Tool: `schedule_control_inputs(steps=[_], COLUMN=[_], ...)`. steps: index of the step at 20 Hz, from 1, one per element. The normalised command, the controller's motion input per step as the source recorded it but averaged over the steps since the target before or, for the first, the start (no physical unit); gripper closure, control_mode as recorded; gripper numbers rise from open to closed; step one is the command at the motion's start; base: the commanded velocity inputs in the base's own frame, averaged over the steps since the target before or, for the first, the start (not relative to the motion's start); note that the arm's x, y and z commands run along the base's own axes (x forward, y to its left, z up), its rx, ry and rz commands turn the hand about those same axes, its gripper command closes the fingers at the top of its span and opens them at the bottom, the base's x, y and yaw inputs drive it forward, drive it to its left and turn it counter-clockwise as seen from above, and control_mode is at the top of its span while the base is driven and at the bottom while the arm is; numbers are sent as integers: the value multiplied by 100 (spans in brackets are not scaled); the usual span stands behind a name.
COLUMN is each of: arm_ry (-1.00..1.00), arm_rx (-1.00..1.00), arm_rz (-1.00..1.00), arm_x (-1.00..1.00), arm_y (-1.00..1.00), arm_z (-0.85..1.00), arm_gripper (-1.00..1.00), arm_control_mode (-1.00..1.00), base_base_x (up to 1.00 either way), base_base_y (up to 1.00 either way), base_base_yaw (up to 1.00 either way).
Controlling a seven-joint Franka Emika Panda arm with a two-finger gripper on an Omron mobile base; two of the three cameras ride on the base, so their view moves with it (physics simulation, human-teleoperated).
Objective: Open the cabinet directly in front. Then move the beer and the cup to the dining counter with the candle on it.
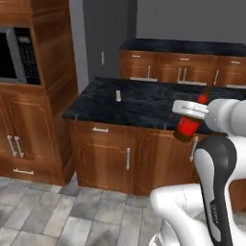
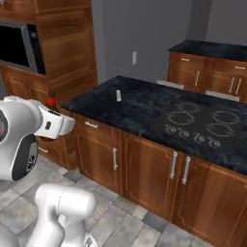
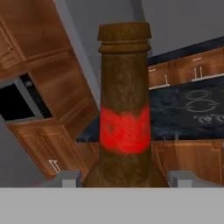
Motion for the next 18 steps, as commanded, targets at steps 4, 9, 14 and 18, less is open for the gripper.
schedule_control_inputs(steps=[4, 9, 14, 18], arm_ry=[0, 0, 0, 0], arm_rx=[0, 0, 0, 0], arm_rz=[0, 0, 0, 0], arm_x=[0, 0, 0, 0], arm_y=[0, 0, 0, 0], arm_z=[0, 0, 0, 0], arm_gripper=[100, 100, 100, 100], arm_control_mode=[100, 100, 100, 100], base_base_x=[4, 4, 34, 69], base_base_y=[2, 0, 59, 100], base_base_yaw=[-96, -34, -7, -15])
